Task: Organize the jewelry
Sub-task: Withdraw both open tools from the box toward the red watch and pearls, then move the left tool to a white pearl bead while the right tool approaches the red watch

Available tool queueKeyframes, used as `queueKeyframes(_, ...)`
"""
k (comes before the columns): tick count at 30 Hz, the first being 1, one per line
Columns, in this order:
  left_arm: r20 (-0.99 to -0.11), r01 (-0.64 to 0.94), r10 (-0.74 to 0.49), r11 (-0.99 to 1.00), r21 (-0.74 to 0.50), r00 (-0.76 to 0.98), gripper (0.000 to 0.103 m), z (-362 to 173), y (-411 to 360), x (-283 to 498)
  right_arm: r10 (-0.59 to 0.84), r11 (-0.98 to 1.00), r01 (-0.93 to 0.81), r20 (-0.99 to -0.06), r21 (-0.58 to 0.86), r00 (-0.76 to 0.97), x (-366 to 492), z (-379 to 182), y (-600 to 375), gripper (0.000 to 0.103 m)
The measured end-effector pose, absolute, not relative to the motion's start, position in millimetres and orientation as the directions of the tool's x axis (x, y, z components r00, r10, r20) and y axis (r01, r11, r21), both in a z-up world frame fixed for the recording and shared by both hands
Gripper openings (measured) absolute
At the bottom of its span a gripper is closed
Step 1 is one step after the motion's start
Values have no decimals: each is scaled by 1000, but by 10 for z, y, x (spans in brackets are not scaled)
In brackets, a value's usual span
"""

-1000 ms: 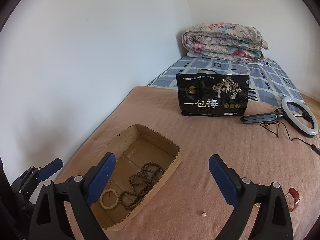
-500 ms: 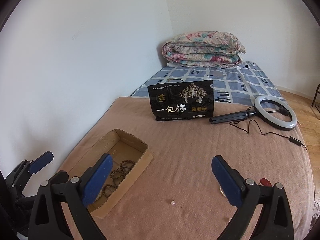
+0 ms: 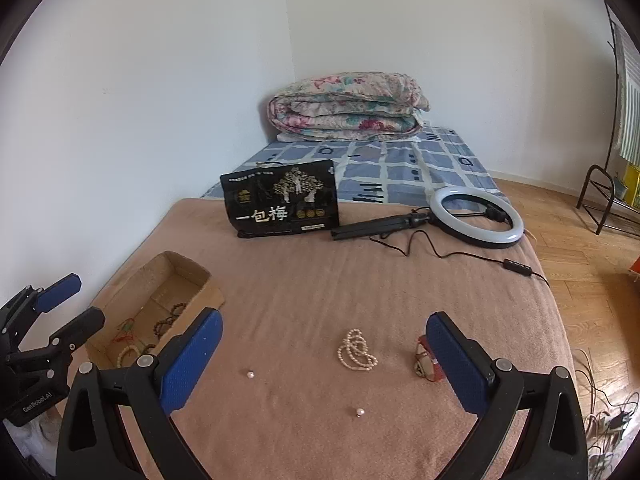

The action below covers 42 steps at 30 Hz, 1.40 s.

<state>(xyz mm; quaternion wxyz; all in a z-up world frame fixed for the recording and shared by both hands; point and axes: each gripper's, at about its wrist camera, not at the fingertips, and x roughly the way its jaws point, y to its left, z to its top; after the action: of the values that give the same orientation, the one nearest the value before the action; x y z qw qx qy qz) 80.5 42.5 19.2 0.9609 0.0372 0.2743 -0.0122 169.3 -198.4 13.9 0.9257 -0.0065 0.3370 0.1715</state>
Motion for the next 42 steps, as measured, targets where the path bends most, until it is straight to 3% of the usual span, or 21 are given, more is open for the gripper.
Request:
queueKeyframes(16, -671, 51, -159, 983, -178, 725, 64, -240, 364, 1379, 217, 976, -149, -683, 159, 697, 1876, -376, -2943, 103)
queueKeyframes(29, -728, 97, -195, 980, -176, 658, 61, -658, 136, 1540, 239, 971, -134, -738, 199, 632, 1944, -756, -3013, 103)
queueKeyframes(42, -780, 89, -208, 977, -193, 591, 56, -1064, 112, 1648, 211, 976, -180, -759, 125, 616, 2026, -887, -2805, 103)
